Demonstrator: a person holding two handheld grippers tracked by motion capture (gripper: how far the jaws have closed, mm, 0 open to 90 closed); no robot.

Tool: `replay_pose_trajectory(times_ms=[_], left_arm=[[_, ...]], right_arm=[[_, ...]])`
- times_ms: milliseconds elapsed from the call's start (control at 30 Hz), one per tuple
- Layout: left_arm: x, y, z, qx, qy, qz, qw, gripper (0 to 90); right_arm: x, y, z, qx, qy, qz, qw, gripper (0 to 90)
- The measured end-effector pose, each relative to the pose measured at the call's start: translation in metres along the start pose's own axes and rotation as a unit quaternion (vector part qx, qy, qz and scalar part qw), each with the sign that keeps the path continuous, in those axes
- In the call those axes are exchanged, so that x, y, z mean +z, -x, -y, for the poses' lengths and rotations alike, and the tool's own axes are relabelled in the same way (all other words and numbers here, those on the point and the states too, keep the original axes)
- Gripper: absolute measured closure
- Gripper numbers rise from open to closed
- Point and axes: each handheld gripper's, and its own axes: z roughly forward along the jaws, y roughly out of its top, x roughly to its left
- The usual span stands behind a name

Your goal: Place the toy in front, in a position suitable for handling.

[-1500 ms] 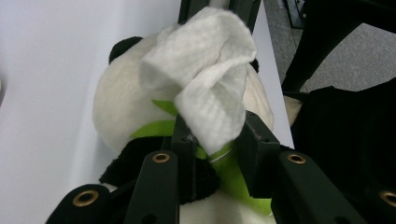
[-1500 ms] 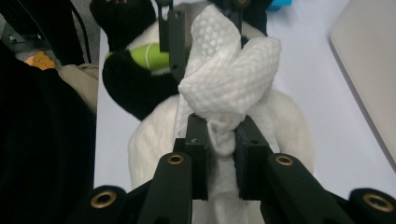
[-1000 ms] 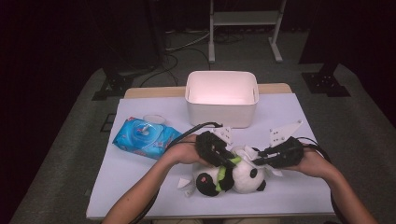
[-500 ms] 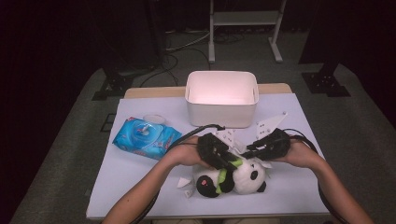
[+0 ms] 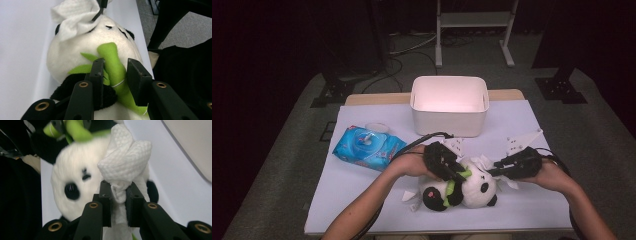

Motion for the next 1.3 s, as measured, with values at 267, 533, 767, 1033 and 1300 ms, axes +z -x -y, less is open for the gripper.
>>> replay_pose_trajectory(times_ms=[267,533,767,1033,1300], left_arm=[[-0.001,-0.003,0.001,-0.005,0.000,-0.004,1.0000,64.9],[0.000,-0.003,-0.001,-0.004,-0.009,-0.013,0.9999,62.9],[0.001,-0.005,-0.003,-0.007,-0.014,-0.015,0.9998,61.5],[0.001,-0.007,-0.004,-0.009,-0.020,-0.017,0.9996,58.0],[-0.001,-0.007,-0.005,-0.011,-0.021,-0.023,0.9994,53.0]], right_arm=[[-0.015,-0.002,0.044,0.040,-0.015,0.027,0.9987,77.0],[-0.042,-0.004,0.091,0.094,-0.007,0.069,0.9932,76.8],[-0.045,0.000,0.115,0.124,-0.012,0.096,0.9876,73.8],[-0.044,0.005,0.124,0.146,-0.013,0.100,0.9842,63.7],[-0.051,0.005,0.121,0.146,-0.006,0.109,0.9832,55.3]])
